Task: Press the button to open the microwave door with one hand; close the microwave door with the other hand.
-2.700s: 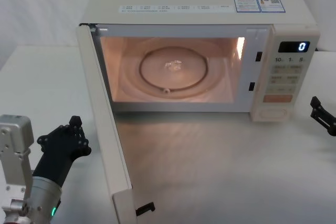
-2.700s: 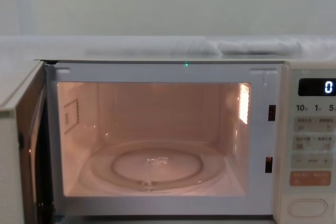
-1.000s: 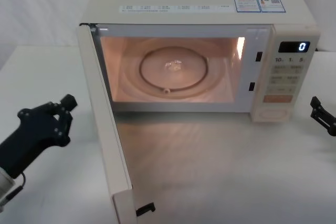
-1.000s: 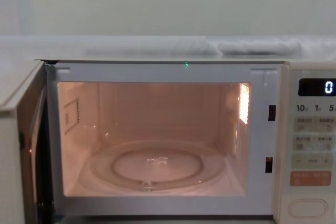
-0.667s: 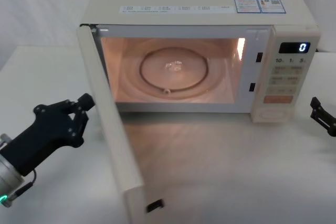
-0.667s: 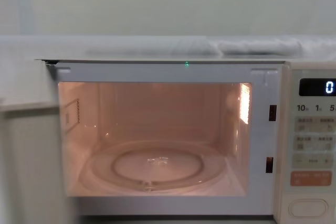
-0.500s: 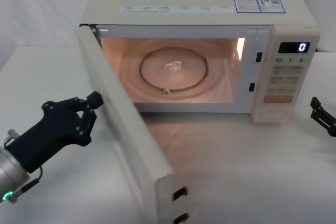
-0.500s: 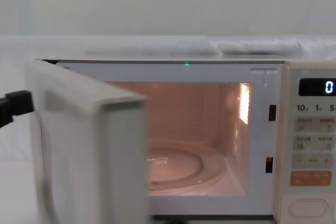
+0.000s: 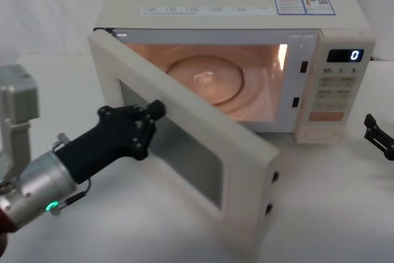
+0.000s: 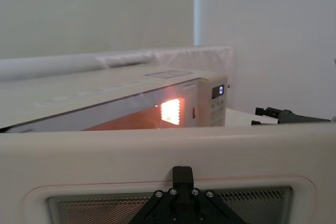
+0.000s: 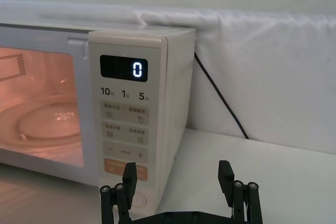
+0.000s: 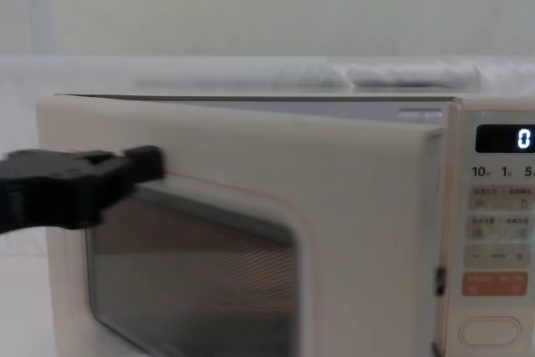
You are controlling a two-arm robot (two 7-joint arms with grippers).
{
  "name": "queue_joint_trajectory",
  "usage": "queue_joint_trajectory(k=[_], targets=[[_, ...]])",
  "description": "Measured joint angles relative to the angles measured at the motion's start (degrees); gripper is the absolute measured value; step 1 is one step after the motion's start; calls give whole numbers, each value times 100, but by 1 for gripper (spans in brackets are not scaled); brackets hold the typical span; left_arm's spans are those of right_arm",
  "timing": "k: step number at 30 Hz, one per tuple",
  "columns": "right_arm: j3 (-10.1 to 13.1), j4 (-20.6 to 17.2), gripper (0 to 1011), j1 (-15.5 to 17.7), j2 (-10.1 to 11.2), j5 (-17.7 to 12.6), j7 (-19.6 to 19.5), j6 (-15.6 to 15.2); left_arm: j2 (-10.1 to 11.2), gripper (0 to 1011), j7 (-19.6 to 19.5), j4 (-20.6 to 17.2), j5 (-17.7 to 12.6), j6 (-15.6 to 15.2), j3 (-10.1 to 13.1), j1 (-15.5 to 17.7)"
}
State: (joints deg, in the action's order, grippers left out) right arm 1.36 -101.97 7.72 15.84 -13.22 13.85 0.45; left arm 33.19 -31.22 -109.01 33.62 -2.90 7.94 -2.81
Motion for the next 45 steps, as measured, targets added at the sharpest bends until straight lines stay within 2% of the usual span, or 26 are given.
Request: queue_joint_trajectory(k=[7,10,17,20,22,29,37,45], targets=[[0,0,1002,0,0,0,0,0,-199,0,233,217,-211,-199,538,505],[0,0,1002,0,0,0,0,0,-294,0,400,238,-284,-249,666,602],[0,0,1002,0,0,0,0,0,-659,0,1016,224,-397,-468,1028,800],[0,0,1002,0,0,0,0,0,-734,0,1100,214,-397,-547,1130,848],[0,0,1002,0,0,0,0,0,-825,0,1182,210,-396,-636,1276,932],[0,0,1002,0,0,0,0,0,-975,0,1305,210,-388,-803,1480,1099],[0,0,1002,0,0,0,0,0,-1219,0,1604,430,-314,-1193,1620,1436],[0,0,1002,0,0,0,0,0,-1445,0,1932,618,-542,-1291,1710,1676]])
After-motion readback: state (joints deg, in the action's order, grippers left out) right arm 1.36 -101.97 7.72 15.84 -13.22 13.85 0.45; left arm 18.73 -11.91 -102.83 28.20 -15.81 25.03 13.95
